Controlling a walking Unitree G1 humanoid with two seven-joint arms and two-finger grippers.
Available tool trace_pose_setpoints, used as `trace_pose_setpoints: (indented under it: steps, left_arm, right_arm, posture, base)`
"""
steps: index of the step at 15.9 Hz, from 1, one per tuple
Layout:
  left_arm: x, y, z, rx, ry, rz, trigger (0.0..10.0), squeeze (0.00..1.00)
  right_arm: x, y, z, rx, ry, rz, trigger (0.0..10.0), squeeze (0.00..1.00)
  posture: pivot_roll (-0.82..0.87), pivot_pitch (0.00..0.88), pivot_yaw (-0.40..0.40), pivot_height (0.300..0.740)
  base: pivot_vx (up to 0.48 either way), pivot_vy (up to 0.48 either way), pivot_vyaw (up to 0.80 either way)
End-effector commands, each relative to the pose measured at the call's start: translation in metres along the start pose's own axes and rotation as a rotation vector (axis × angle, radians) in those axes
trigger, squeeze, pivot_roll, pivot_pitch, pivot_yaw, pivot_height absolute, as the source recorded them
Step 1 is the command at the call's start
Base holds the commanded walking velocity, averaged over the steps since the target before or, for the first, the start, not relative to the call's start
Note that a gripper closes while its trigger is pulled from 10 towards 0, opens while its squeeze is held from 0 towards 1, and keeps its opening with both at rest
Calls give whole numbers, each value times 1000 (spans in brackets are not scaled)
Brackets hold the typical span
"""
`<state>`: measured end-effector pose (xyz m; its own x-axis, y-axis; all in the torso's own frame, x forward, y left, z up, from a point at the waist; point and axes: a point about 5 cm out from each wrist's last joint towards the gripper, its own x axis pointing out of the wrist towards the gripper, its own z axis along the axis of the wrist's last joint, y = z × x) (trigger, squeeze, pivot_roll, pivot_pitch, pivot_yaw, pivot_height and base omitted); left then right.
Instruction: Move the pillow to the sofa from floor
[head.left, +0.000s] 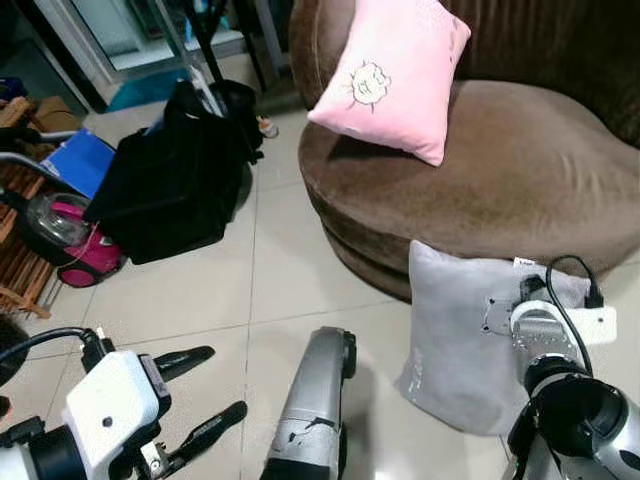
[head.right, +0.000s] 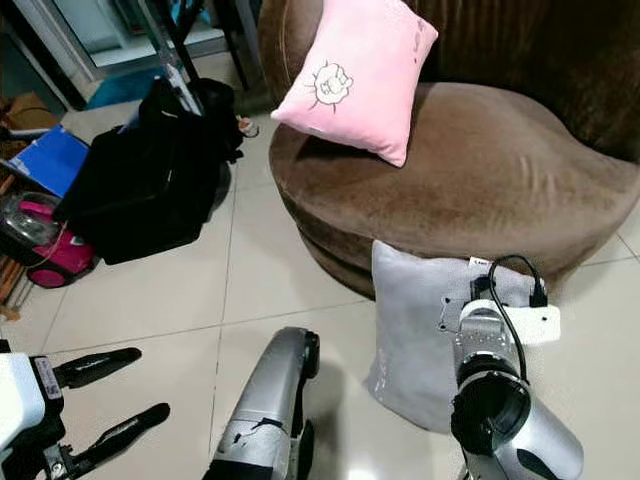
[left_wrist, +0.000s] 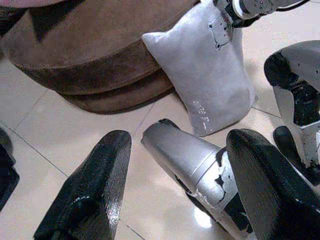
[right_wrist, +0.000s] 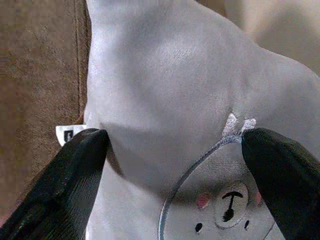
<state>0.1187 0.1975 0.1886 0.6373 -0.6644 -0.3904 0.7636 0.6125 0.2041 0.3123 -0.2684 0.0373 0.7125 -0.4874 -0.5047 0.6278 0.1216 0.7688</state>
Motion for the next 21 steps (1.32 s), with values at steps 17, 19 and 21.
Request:
trace_pose_setpoints:
  steps: [17,19,21]
  left_arm:
    - [145,66,-33,34,-143,491,10000,0]
    - [146,66,-30,42,-151,490,10000,0]
    - [146,70,-31,142,-118,443,10000,0]
  right_arm:
    - [-14,10,-53,-1175,146,263,10000,0]
    - [-16,11,-56,-1183,138,273,10000,0]
    - [-14,16,-52,-1101,111,226,10000,0]
  posture:
    - [175,0,14,494]
    - [180,0,41,494]
    - [162,0,90,494]
  base:
    - [0,0,0]
    - [0,0,0]
    - [0,0,0]
